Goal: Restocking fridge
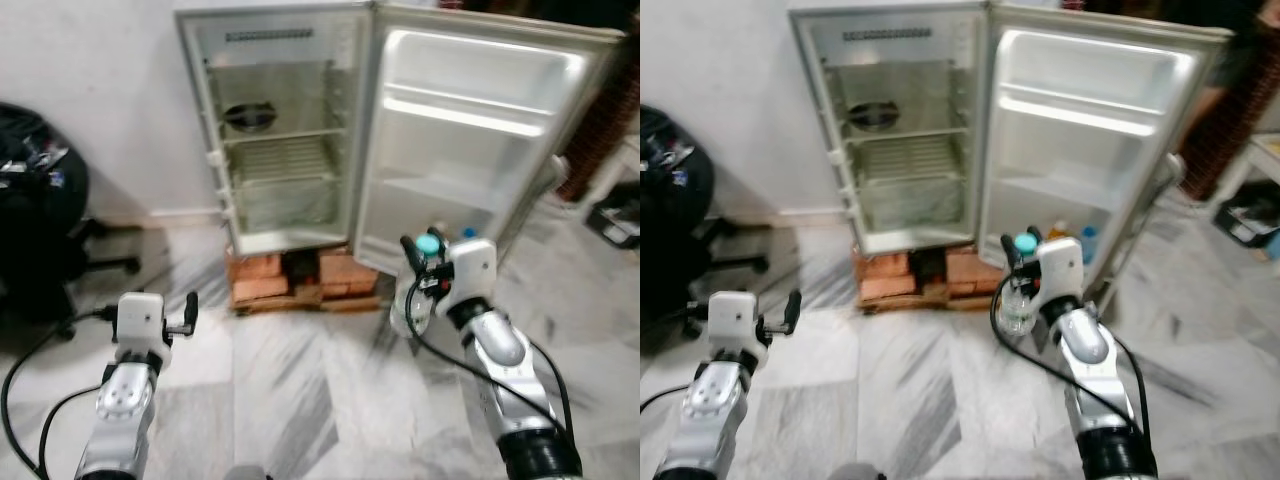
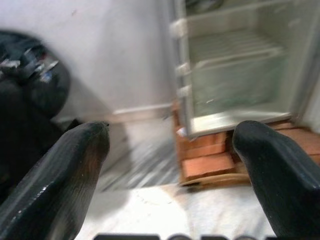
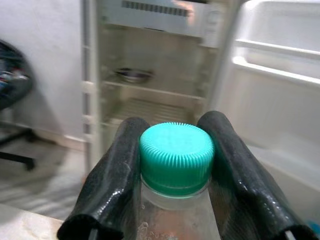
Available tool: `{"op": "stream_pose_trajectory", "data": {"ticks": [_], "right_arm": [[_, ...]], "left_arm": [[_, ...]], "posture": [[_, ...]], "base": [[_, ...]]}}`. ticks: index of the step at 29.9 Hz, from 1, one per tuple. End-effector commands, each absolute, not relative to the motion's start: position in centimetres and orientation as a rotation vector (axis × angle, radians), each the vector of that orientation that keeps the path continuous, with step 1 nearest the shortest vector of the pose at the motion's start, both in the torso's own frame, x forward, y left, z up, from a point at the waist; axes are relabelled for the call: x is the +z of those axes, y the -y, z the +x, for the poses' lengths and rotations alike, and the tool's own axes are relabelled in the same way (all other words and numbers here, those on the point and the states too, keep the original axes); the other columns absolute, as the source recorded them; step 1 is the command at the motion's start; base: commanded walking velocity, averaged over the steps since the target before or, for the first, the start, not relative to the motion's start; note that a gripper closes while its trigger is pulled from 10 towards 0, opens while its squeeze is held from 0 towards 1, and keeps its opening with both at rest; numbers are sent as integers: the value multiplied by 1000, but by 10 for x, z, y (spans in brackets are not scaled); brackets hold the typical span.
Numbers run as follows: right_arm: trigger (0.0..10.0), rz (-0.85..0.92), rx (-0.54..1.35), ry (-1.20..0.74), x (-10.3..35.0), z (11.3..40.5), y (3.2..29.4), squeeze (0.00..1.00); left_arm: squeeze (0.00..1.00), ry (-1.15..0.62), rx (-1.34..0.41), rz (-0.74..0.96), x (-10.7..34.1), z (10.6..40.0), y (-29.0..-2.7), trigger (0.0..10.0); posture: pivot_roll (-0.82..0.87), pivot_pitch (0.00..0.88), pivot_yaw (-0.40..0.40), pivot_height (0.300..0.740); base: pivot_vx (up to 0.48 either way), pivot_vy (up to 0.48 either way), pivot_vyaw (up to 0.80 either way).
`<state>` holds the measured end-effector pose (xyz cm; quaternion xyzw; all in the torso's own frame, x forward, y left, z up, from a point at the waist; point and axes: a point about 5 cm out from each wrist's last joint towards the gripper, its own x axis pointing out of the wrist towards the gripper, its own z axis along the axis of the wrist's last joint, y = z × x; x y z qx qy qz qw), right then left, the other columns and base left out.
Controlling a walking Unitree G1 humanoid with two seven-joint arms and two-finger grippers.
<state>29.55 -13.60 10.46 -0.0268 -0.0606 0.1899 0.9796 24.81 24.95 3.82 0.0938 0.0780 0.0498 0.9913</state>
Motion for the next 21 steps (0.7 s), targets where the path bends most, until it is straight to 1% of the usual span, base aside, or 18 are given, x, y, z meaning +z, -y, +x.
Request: {"op": "stream_pose_trajectory", "data": {"ticks": [1,21], "right_arm": [[10000,-78,354,147,110,295,150,0],[10000,-74,343,138,108,298,153,0]], "left_arm": [[0,-126,70,177,42,255,-238,10000],[0,-132,49,174,38,251,-231,10000]], "posture": [[58,0,-51,740],[62,0,-60,740]], "base": [[480,0,0],[480,0,0]]}}
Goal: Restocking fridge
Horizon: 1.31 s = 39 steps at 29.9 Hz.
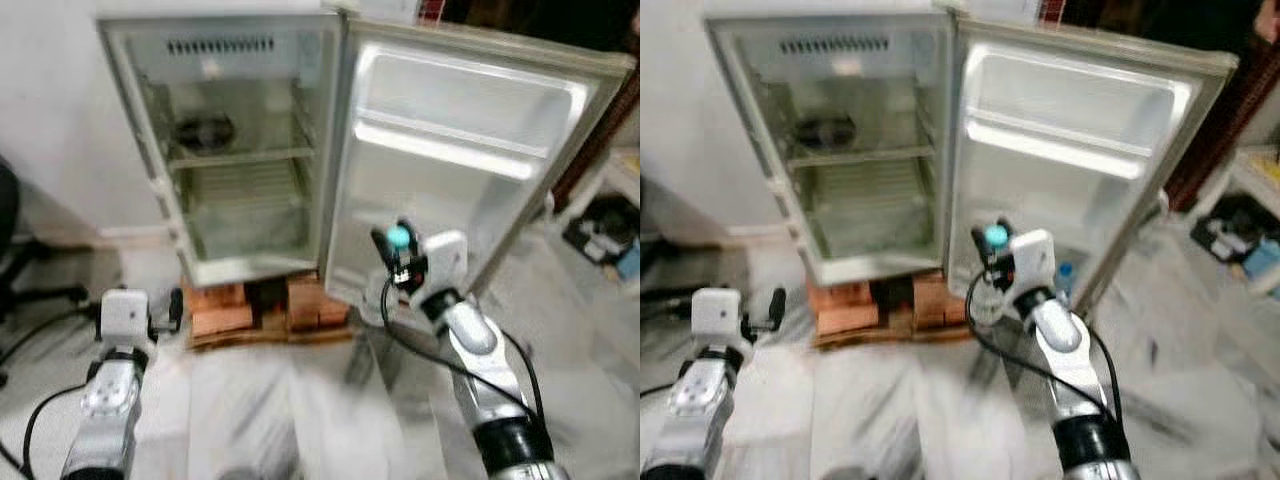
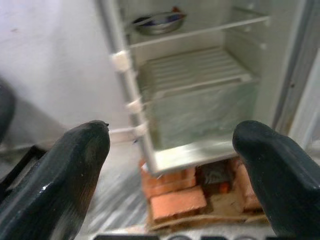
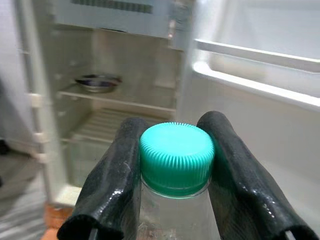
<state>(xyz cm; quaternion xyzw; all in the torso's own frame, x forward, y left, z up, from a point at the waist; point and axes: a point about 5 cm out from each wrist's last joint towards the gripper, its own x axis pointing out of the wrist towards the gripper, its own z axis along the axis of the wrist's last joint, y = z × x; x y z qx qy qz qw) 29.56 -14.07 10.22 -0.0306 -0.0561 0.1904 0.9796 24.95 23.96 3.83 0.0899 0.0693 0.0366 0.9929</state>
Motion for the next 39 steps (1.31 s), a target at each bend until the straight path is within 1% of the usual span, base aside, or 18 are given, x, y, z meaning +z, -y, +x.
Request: {"op": "stream_pose_trajectory", "data": {"ticks": [1,7,13,15,21,23,24,25,27,28,30,33,37,39], "right_arm": [[10000,-72,345,138,108,298,153,0],[10000,-32,360,132,108,298,151,0],[10000,-31,370,129,107,298,150,0],[10000,-24,349,109,105,298,152,0],[10000,-4,336,102,102,296,153,0],[10000,19,338,102,100,293,149,0],[10000,29,340,104,100,292,147,0],[10000,29,340,104,100,292,147,0],[10000,39,342,107,100,291,144,0],[10000,39,342,107,100,291,144,0],[10000,54,339,116,102,292,142,0],[10000,71,318,126,104,294,144,0],[10000,96,285,131,105,296,147,0],[10000,137,246,141,106,297,148,0]], "left_arm": [[0,-132,49,174,38,251,-231,10000],[0,-148,56,168,36,250,-232,10000],[0,-214,-9,213,29,245,-232,10000],[0,-224,-39,243,33,243,-236,10000],[0,-223,-83,273,39,241,-236,10000],[0,-158,-116,295,57,242,-228,10000],[0,-114,-114,298,65,244,-223,10000],[0,-114,-114,298,65,244,-223,10000],[0,-32,-87,294,76,250,-210,10000],[0,-32,-87,294,76,250,-210,10000],[0,-4,-46,260,76,254,-199,10000],[0,-6,-37,243,75,255,-188,10000],[0,-9,-47,226,76,255,-185,10000],[0,-15,-60,199,77,252,-184,10000]], "posture": [[61,0,-60,740],[63,0,-61,740],[62,0,-66,740],[71,0,-67,740],[80,0,-65,740],[93,0,-62,740],[93,0,-62,740],[93,0,-62,740],[92,0,-65,740],[92,0,-65,740],[89,0,-67,740],[89,0,-67,740],[90,0,-65,740],[85,0,-59,740]], "base": [[480,0,0],[420,0,0],[0,0,0],[0,0,0],[0,0,0],[0,0,0],[0,0,0],[0,0,0],[0,0,0],[0,0,0],[0,0,0],[0,0,0],[0,0,0],[0,0,0]]}}
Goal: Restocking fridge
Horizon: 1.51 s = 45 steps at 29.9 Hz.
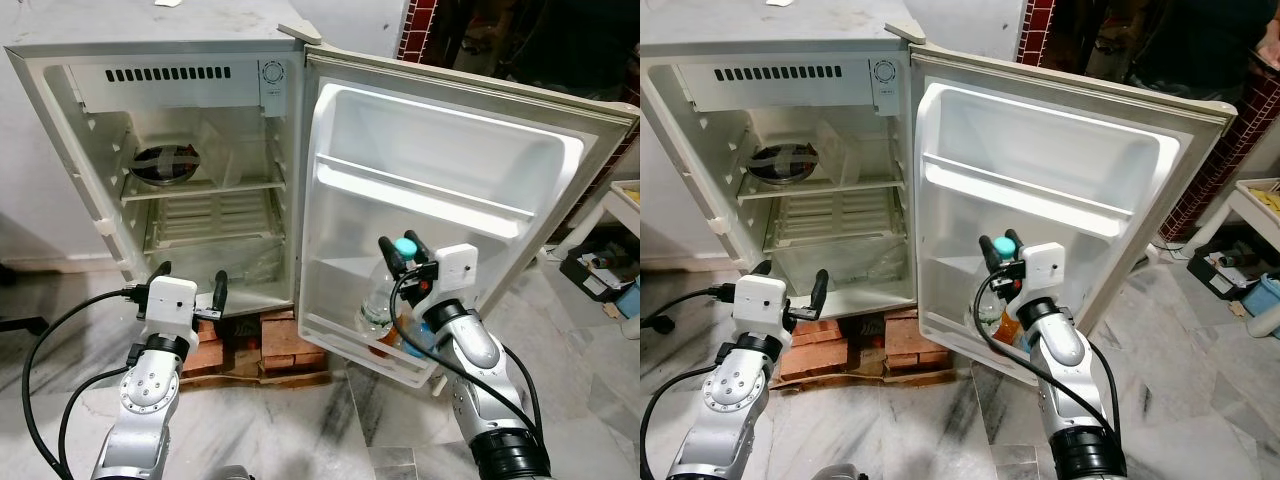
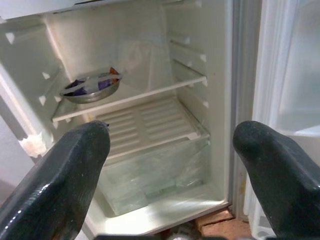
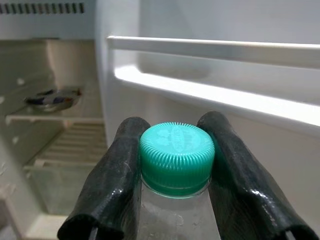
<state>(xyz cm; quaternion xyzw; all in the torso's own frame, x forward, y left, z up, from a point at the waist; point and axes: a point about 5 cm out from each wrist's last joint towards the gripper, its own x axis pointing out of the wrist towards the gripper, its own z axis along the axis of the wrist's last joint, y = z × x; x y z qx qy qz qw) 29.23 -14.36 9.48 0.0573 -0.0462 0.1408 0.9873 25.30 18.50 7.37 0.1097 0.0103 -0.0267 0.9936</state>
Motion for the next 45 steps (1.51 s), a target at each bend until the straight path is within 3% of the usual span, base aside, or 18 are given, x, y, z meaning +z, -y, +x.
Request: {"op": "stream_pose_trajectory", "data": {"ticks": [1,8,17,26,45], "right_arm": [[10000,137,246,141,106,297,148,0],[10000,89,364,152,106,288,129,0],[10000,79,355,152,107,291,135,0],[10000,77,346,131,103,289,138,0],[10000,99,464,5,84,278,138,0]], "left_arm": [[0,-15,-60,199,77,252,-184,10000],[0,-10,-50,184,78,253,-185,10000],[0,-17,-61,167,76,253,-181,10000],[0,-32,-63,158,73,252,-180,10000],[0,-80,-86,133,65,248,-174,10000]], "posture": [[85,0,-59,740],[74,0,-62,740],[68,0,-70,740],[69,0,-70,740],[65,0,-66,740]], "base": [[0,0,0],[192,0,0],[360,0,749],[289,0,0],[0,0,0]]}}
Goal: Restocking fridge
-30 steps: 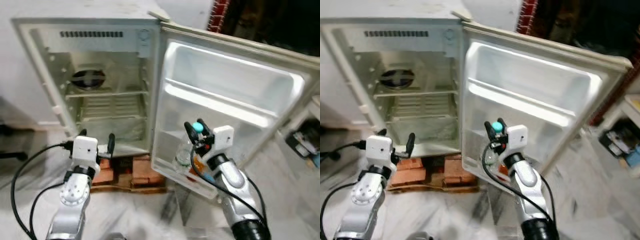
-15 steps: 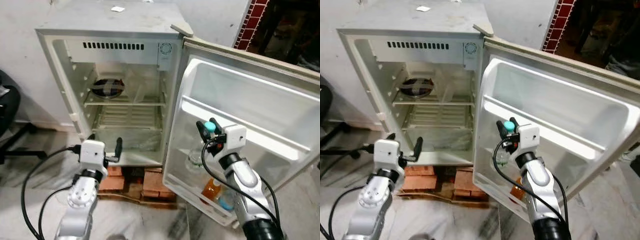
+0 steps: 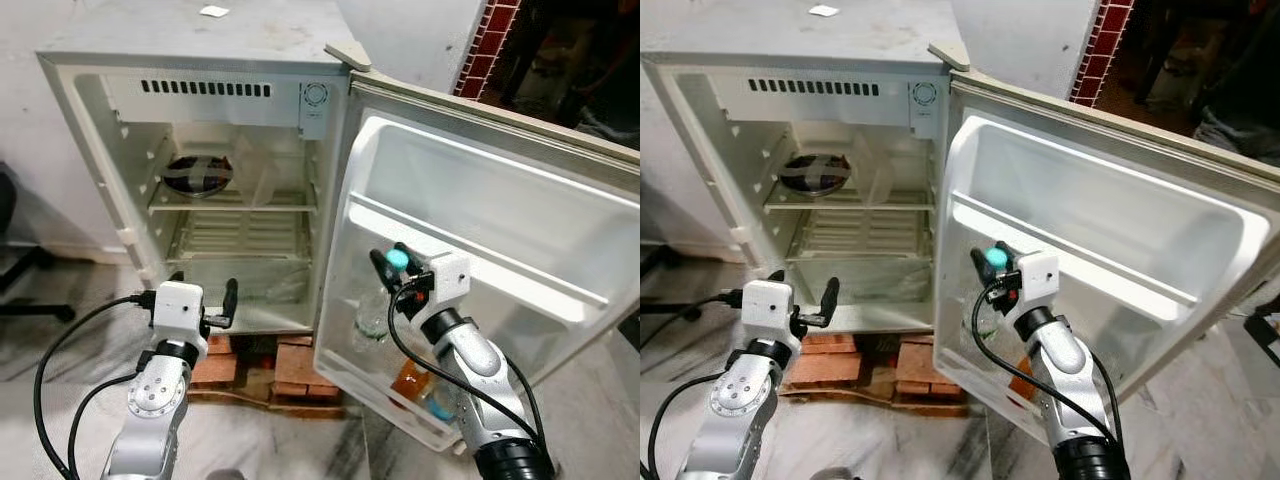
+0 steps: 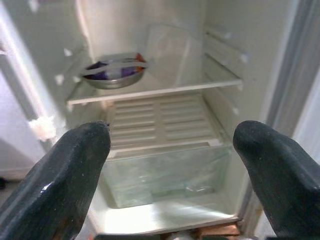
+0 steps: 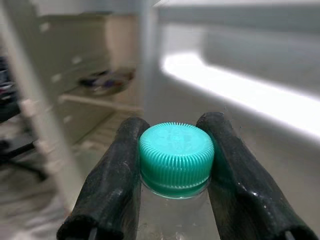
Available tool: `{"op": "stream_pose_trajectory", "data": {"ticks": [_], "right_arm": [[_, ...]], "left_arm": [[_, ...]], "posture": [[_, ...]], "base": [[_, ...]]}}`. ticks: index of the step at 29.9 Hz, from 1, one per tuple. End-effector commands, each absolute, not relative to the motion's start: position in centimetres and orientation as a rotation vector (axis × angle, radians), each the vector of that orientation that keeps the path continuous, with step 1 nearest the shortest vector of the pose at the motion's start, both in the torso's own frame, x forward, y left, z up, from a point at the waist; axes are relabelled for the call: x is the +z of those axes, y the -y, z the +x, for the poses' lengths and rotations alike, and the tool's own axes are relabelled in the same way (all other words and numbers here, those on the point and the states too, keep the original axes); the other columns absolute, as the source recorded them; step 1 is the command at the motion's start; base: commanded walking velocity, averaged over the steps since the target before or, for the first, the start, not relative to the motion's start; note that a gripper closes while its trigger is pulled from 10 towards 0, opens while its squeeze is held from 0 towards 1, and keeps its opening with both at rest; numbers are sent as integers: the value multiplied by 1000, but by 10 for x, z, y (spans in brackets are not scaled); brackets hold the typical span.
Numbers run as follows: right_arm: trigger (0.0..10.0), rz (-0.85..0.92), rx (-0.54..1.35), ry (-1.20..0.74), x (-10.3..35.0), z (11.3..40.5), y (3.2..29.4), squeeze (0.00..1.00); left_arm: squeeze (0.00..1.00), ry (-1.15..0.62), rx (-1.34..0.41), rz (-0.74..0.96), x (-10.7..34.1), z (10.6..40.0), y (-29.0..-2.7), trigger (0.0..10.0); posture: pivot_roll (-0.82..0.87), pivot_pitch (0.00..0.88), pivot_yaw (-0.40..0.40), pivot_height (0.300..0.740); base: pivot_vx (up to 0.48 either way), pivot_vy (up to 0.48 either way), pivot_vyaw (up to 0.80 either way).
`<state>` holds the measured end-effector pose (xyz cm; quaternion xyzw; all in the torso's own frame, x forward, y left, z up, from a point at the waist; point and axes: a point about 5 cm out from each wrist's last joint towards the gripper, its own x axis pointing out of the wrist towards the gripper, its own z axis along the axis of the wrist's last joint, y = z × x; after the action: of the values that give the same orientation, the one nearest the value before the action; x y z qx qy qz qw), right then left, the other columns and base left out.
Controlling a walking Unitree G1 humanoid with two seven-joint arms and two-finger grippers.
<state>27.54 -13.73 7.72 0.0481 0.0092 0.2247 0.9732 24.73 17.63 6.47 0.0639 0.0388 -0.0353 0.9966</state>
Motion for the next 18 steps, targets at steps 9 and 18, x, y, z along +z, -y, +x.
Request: {"op": "stream_pose_trajectory", "data": {"ticks": [9,18], "right_arm": [[10000,91,470,-9,83,282,140,0],[10000,87,489,-13,80,280,134,0]], "left_arm": [[0,-82,-83,134,66,251,-175,10000],[0,-90,-74,142,66,252,-179,10000]], "posture": [[70,0,-69,685],[71,0,-64,625]], "base": [[0,0,0],[0,0,0]]}}
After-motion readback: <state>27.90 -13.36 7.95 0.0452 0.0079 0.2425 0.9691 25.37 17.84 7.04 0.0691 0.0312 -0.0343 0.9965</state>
